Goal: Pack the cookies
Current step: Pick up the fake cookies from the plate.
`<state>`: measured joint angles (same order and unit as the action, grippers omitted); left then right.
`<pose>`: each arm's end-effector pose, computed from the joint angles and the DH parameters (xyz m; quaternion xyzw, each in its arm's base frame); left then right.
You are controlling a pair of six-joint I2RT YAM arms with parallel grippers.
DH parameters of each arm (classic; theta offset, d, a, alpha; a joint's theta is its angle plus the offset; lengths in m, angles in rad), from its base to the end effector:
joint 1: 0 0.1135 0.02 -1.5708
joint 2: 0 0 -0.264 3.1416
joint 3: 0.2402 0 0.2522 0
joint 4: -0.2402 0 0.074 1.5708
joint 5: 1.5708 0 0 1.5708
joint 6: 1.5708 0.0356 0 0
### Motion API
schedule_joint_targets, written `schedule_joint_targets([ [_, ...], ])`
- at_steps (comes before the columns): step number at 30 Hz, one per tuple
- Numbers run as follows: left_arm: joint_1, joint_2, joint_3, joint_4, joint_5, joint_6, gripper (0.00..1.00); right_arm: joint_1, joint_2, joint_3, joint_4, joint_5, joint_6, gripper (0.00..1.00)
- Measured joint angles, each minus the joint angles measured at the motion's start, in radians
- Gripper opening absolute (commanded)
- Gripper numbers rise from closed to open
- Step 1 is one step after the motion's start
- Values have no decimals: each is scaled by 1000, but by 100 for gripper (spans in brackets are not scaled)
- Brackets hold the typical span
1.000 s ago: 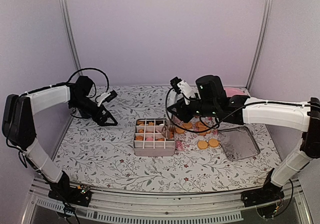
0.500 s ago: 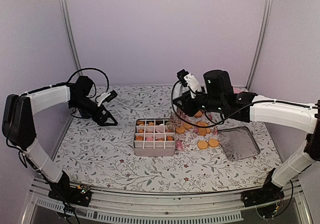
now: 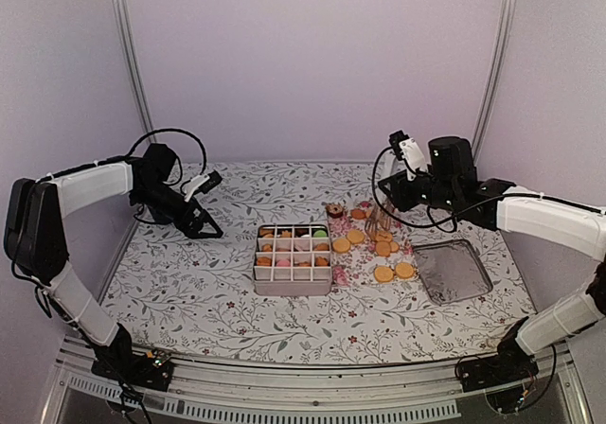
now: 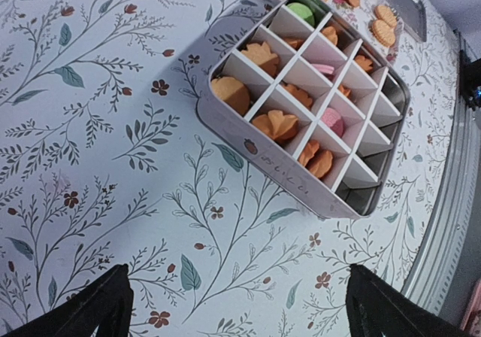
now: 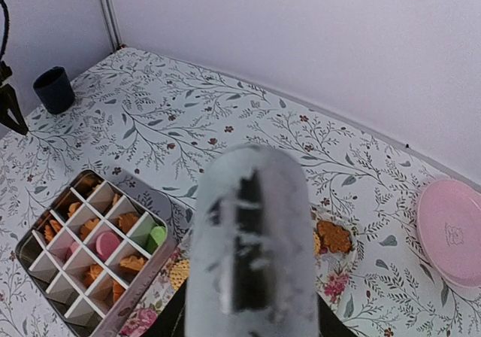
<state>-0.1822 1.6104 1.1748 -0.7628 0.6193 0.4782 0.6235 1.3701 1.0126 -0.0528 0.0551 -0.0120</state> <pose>0.3064 -0.0775 0.2324 0.3568 0.8671 -0.2702 0.2186 0.2595 0.1843 0.2990 -0.2468 0.7989 0.1430 0.5295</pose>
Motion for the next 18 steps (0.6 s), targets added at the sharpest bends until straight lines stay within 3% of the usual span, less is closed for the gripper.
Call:
schedule_joint_targets([
  [12,0,0,0,0,-1,0,99,-45,61,-74,39,18,22,45],
  [18,0,0,0,0,-2,0,99,-49,73,-91,76,18,24,36],
])
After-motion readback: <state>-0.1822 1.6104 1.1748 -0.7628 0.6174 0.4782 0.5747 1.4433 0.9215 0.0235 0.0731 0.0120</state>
